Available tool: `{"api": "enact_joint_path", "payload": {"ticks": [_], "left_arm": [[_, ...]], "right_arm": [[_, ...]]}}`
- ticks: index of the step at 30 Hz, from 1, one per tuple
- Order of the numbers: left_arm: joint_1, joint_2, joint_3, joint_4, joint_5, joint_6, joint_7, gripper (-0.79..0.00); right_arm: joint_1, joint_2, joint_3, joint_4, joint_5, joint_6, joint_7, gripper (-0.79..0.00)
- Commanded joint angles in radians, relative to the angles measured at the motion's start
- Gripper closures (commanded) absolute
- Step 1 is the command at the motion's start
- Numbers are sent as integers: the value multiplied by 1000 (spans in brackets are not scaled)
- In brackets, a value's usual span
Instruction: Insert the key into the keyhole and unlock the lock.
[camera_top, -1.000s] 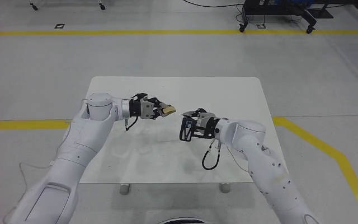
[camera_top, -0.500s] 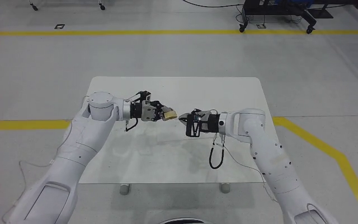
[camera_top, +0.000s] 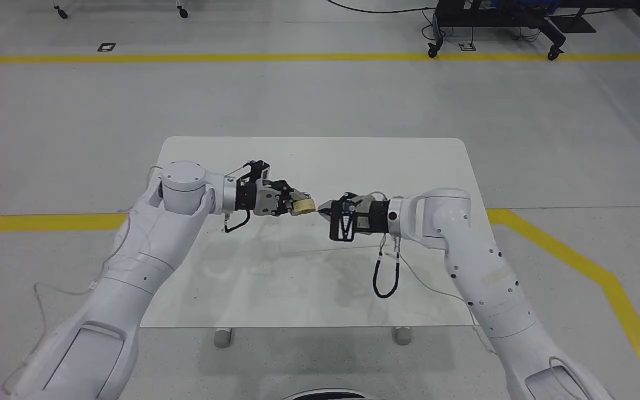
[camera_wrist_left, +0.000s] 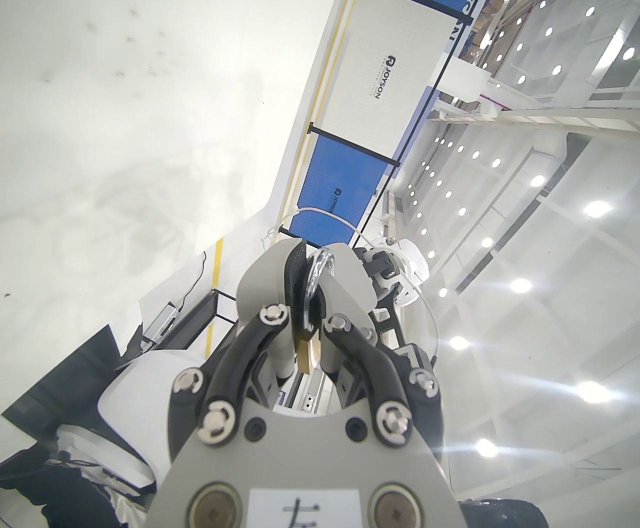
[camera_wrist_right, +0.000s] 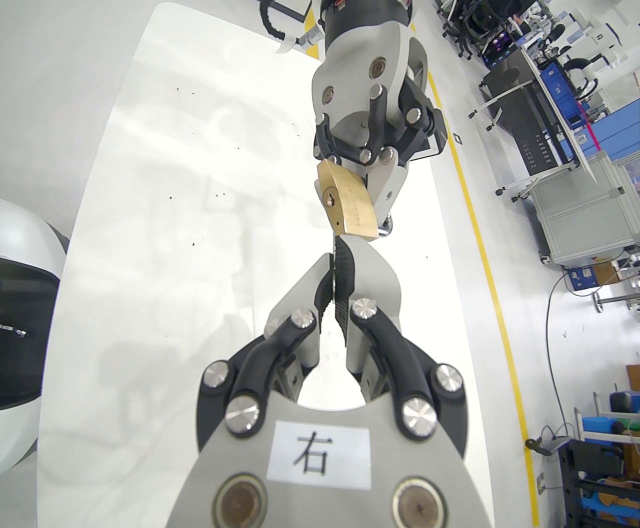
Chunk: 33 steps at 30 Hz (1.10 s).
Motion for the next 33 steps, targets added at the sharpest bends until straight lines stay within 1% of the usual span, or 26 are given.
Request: {"api": "enact_joint_path", "payload": {"ticks": [1, 5, 9, 14, 20, 23, 26, 29, 33], "left_arm": [[-3, 0, 5, 0, 12, -1, 3, 0], [-3, -1, 11, -1, 17, -11, 2, 0], [-5, 1, 19, -10, 61, -29, 20, 0], [2, 6, 29, -49, 123, -75, 31, 0], [16, 11, 13, -72, 124, -95, 40, 0], [28, 10, -15, -65, 38, -98, 30, 0], [39, 4, -39, -32, -119, -99, -76, 0], [33, -5, -40, 11, -205, -93, -129, 0], [8, -16, -18, 58, -220, -104, -160, 0]], "right_arm": [[2, 1, -5, 1, 2, 0, 5, 0], [11, 3, -15, 10, 15, -3, 22, 0], [17, 6, -21, 14, 28, -1, 31, 0], [24, 9, -30, 15, 32, -4, 54, 0], [36, 12, -41, 22, 53, -2, 80, 0], [36, 15, -39, 19, 64, 7, 84, 0], [33, 18, -35, 19, 74, 14, 72, 0], [36, 21, -34, 26, 81, 5, 50, 0], [42, 25, -38, 33, 93, -10, 5, 0]]}}
